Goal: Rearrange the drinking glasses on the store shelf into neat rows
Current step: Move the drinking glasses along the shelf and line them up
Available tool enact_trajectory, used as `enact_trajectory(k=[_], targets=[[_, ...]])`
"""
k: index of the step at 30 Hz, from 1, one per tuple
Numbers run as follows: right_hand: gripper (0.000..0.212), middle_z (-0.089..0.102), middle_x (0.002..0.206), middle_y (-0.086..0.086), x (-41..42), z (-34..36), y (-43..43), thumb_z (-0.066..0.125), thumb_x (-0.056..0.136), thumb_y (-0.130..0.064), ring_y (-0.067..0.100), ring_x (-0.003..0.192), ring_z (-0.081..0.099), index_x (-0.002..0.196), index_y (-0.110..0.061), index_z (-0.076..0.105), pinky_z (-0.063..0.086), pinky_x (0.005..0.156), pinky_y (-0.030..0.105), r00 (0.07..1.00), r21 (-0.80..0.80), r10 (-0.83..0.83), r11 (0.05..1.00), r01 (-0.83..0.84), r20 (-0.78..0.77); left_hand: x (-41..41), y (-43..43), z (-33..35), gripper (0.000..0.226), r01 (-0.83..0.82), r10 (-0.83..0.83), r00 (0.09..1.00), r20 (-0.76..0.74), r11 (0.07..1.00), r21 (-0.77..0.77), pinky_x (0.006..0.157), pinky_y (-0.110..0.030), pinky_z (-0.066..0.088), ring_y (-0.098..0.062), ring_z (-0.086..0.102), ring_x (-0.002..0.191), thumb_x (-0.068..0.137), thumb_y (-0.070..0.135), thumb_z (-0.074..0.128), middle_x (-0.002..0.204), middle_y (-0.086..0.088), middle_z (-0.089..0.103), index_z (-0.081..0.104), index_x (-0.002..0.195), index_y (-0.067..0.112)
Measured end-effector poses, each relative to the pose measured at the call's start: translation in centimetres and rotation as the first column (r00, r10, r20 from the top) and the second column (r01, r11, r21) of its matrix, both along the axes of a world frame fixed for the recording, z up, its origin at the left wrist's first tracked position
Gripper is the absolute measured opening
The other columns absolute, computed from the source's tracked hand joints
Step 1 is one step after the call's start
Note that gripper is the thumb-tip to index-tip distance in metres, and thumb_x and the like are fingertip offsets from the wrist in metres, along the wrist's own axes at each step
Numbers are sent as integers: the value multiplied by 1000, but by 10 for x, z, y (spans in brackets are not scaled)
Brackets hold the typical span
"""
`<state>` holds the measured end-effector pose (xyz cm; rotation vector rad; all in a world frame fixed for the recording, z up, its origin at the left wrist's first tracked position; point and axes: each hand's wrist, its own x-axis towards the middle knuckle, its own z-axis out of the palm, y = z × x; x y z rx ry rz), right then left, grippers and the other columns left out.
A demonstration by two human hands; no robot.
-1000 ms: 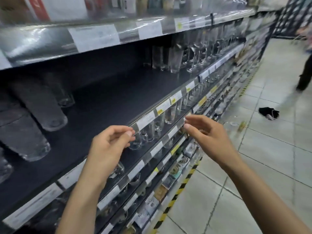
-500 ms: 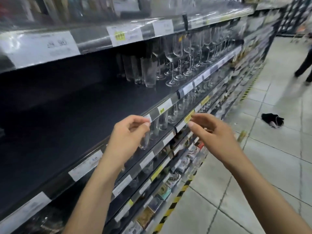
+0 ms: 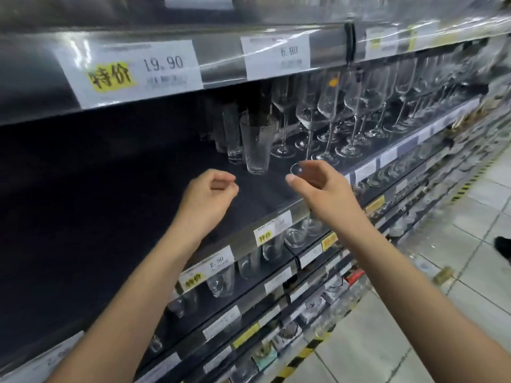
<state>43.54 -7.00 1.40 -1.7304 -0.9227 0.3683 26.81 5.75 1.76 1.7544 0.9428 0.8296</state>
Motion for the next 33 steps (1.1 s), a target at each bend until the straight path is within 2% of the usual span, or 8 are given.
enact_trajectory(k=[8,14,19,21,24,27,30,33], targets=[[64,60,116,-10,66,-8,104,76,81,-47,14,113,60,133,-26,43,47,98,33,993,-87,118,989,-119,-16,75,73,3,37,-151,151,988,13,988,11,71,-17,47,-3,56,83,86,4,67,105,1,58,52,118,16],[95,56,124,-7,82,-19,153,83,79,-24,6,109,56,149,-14,20,38,70,-4,957,-36,283,958,-286,-67,117,117,-11,51,-204,204,979,16,978,41,72,-15,50,2,55,81,82,5,74,91,16,53,46,123,15],[98,64,120,-9,93,-28,178,87,65,-41,10,110,63,144,-18,33,53,94,32,936,-39,344,937,-347,-71,134,129,-17,19,-226,222,974,51,971,78,67,-27,52,-8,63,76,79,-7,66,86,-3,70,62,95,2],[92,68,118,-10,97,-28,182,84,60,-52,10,108,65,138,-23,44,55,93,39,929,-34,364,930,-366,-61,140,130,-17,23,-219,213,975,67,971,98,66,-26,48,-4,60,71,79,-13,60,74,5,69,61,80,10],[82,67,118,-12,101,-28,181,83,65,-48,10,108,64,134,-25,45,54,94,37,927,-43,371,927,-373,-51,146,128,-13,21,-191,182,979,86,975,111,68,-25,46,-10,61,79,71,0,65,84,-2,68,63,90,9],[75,60,114,-16,105,-25,172,81,75,-39,3,102,58,135,-21,40,49,90,26,926,-30,372,927,-374,-58,149,119,-7,41,-162,150,984,99,978,127,59,-15,44,3,57,66,59,20,69,70,13,66,64,93,-3],[65,58,113,-11,108,-22,164,79,80,-32,4,100,53,130,-25,37,43,84,20,920,-22,386,921,-389,-69,151,117,-7,18,-193,187,980,62,973,125,58,-13,42,7,54,63,66,18,75,65,16,64,63,80,16],[69,61,119,-8,109,-22,159,79,79,-29,9,107,58,134,-22,37,47,91,25,913,-5,398,917,-400,-87,148,115,-11,24,-246,247,969,10,963,107,74,-23,55,2,64,80,74,20,79,88,11,71,66,93,26]])
